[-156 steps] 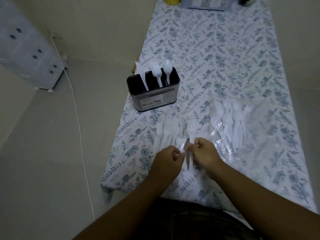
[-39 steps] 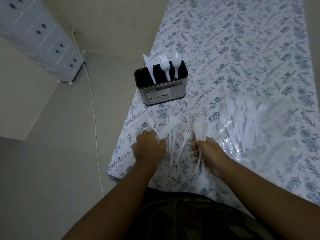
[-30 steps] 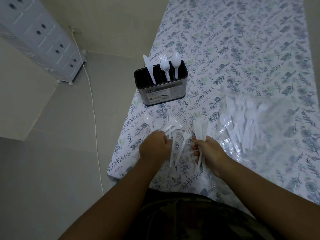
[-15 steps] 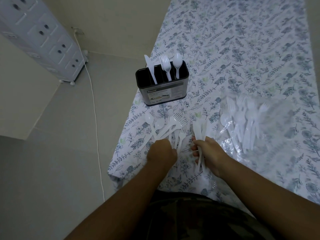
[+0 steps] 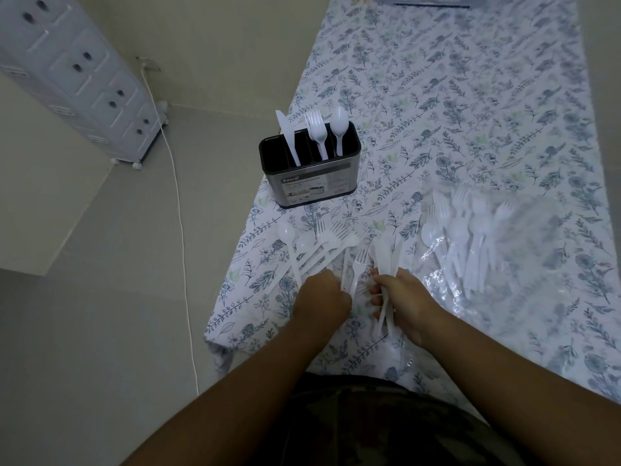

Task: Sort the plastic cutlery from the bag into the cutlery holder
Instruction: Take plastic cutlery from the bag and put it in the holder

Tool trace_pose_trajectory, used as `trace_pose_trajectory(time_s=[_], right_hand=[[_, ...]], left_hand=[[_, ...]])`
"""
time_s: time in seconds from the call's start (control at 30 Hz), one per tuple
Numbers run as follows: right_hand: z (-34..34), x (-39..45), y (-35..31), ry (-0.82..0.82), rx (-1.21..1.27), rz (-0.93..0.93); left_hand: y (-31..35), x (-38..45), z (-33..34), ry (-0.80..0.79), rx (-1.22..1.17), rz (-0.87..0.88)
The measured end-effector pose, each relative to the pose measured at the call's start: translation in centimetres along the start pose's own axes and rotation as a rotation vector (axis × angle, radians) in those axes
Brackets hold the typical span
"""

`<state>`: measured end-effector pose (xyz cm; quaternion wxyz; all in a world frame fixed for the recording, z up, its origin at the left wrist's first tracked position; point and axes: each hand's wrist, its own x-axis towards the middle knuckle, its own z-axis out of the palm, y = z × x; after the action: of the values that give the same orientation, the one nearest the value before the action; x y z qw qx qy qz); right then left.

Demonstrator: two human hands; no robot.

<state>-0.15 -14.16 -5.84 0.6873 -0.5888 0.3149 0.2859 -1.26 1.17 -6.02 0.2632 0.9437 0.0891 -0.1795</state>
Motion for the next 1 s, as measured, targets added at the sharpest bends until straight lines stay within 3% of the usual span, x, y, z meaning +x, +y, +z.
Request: trace_pose_trajectory(time_s=[0.1, 0.2, 0.3, 0.43, 0.53, 0.8, 0.87, 1.0], right_hand=[[-0.1, 0.0, -0.1, -0.034, 0.047, -0.023], [-0.2, 0.1, 0.3, -0.060, 0.017, -0.031], [-0.4, 0.1, 0.5, 0.028, 0.002, -0.058], [-1.4, -0.1, 0.3, 0.174, 0.122, -0.048], [-2.4, -0.5, 0.0, 0.289, 0.082, -0.092], [-3.2, -0.5, -0.2, 0.214, 0.247, -0.018], [-3.3, -0.2, 0.0, 0.195, 0.296, 0.005], [-3.6, 0.1, 0.2, 0.274, 0.274, -0.029]], left_hand=[[0.6, -0.6, -0.1, -0.009, -0.214, 0.031], [1.3, -0.9, 0.0, -0.139, -0.324, 0.161], [1.2, -1.0, 0.6, -0.172, -0.243, 0.307], [0.2, -0.5, 0.7, -0.042, -0.120, 0.291], [-0.3, 0.0, 0.8, -0.042, -0.064, 0.244], [0.2, -0.1, 1.5, 0.038, -0.010, 0.188], [0.8, 0.0, 1.3, 0.052, 0.008, 0.255], [3.3, -0.1, 2.4, -0.074, 0.077, 0.476]])
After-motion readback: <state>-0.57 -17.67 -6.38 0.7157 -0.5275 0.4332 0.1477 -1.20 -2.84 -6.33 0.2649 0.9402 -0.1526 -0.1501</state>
